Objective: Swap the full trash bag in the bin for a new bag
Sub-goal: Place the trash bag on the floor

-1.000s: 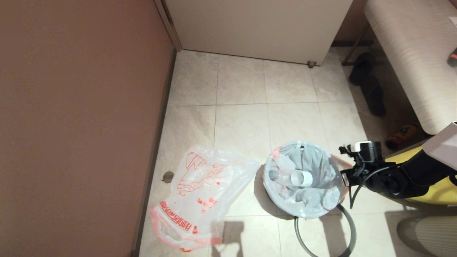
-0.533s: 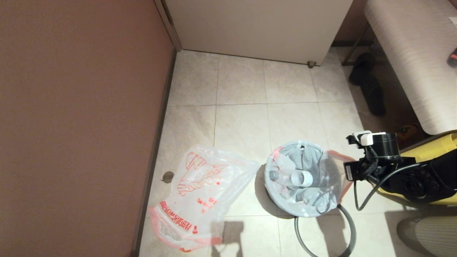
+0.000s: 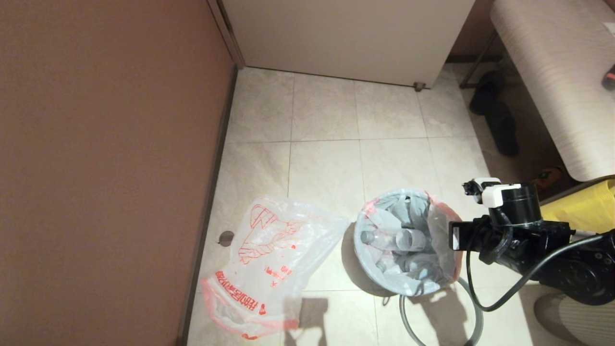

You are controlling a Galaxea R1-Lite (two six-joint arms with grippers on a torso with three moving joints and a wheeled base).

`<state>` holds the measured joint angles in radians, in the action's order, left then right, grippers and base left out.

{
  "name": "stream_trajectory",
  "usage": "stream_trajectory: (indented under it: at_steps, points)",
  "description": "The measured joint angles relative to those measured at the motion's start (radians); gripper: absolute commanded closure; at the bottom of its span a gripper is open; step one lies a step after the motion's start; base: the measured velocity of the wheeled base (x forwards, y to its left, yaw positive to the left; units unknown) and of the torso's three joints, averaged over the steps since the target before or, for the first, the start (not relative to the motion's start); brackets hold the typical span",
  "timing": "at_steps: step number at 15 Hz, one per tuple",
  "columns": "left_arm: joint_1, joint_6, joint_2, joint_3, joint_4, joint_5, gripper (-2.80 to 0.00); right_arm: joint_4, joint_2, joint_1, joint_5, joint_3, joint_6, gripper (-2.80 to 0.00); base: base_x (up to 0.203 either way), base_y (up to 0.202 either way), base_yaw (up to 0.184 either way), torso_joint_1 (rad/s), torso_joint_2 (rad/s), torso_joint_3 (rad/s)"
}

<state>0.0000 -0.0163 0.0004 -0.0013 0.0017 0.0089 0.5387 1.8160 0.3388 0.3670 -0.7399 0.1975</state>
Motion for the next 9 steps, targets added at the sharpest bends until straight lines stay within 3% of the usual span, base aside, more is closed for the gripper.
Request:
stream_trajectory:
  at_steps: [4,9]
  points:
    - [0.0,0.0,0.0,0.0,0.0,0.0,0.0,0.004,0.063,0.038,0.0,0.003,0.008,0.0,0.0,0.0,0.0,0.0,0.0,0.0]
    - [0.0,0.0,0.0,0.0,0.0,0.0,0.0,-0.006,0.213,0.091,-0.018,-0.15,0.001,0.0,0.0,0.0,0.0,0.0,0.0,0.0]
